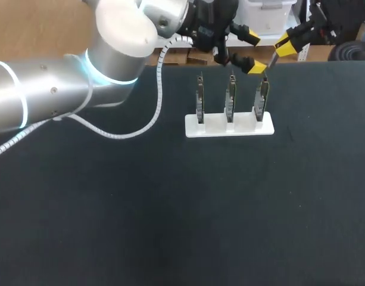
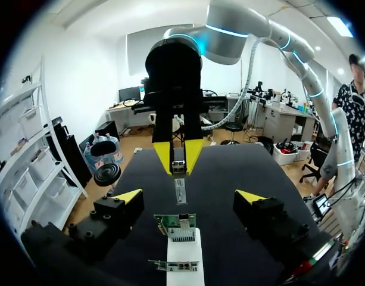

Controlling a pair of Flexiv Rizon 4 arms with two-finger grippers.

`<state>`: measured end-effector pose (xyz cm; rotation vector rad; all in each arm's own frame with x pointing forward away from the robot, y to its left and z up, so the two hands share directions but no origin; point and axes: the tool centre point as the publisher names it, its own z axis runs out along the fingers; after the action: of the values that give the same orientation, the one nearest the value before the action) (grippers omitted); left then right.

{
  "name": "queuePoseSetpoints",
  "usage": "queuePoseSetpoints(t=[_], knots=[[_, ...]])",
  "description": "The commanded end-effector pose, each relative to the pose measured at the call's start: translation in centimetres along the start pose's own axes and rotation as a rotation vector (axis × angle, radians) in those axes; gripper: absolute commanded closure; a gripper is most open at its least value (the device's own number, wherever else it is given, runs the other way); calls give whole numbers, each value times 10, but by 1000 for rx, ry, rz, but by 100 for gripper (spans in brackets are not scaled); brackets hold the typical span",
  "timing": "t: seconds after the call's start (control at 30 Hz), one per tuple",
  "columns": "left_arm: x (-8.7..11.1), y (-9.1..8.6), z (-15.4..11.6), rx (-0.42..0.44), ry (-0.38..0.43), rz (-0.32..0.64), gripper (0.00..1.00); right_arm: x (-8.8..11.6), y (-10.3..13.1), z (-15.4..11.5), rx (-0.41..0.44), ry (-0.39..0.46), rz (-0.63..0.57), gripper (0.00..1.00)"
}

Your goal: Pick up the optical module with the left hand, and insert it into the network port with the right hand.

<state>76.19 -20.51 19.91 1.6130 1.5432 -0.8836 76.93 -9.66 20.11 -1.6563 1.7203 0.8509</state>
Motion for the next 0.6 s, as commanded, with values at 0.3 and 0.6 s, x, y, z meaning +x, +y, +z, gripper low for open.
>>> queuePoseSetpoints(t=[0.3, 0.6], knots=[[9, -1, 9, 38, 61, -70, 0, 0, 1, 0, -4, 4, -1, 100], [19, -1, 10, 12, 95, -101, 0, 0, 2, -1, -9, 9, -3, 100]])
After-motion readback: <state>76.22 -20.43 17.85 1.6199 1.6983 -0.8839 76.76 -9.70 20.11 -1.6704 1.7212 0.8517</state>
